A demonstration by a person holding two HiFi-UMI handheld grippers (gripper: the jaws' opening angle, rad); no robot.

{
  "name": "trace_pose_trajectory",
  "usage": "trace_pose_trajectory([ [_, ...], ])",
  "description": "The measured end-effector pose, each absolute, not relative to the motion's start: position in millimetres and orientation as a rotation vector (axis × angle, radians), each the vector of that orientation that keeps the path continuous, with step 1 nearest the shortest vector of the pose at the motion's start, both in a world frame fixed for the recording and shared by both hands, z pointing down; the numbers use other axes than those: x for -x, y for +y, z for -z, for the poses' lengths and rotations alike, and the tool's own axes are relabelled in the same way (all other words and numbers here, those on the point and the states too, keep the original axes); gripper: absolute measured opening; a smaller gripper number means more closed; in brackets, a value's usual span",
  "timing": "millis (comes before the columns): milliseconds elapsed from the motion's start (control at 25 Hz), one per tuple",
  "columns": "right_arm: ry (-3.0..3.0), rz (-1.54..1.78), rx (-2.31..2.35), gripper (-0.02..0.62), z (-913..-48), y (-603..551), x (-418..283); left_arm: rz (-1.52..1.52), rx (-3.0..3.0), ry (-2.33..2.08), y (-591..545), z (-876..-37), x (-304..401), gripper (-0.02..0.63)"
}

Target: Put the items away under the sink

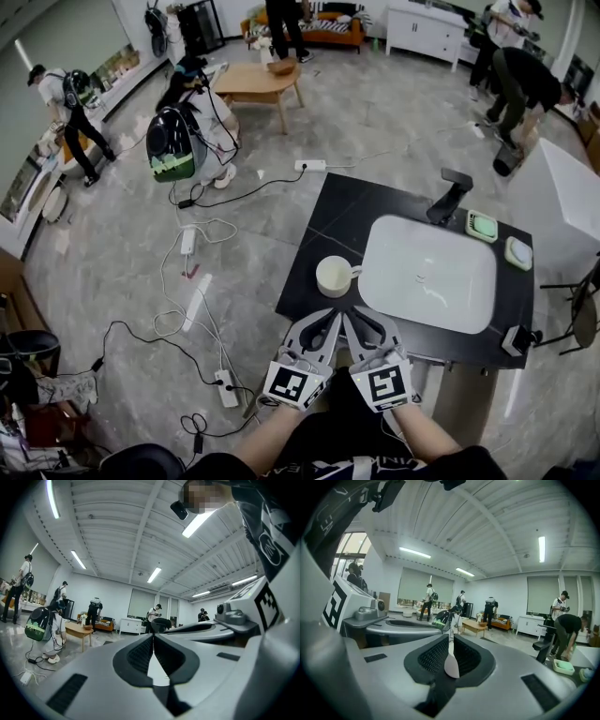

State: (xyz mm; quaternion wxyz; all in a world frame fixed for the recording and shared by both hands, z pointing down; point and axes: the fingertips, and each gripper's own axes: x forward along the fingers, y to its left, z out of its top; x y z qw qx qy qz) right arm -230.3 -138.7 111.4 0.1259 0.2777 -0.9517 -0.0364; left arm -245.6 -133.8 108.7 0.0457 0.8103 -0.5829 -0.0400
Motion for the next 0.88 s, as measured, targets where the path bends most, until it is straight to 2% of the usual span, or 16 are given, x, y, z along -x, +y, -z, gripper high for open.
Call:
trace_pose_trajectory([
  [880, -2.581, 0.025, -0.479, 0.041, -172, -252, 283, 0.108, -2.242, -1.891, -212, -136, 316, 0.012],
])
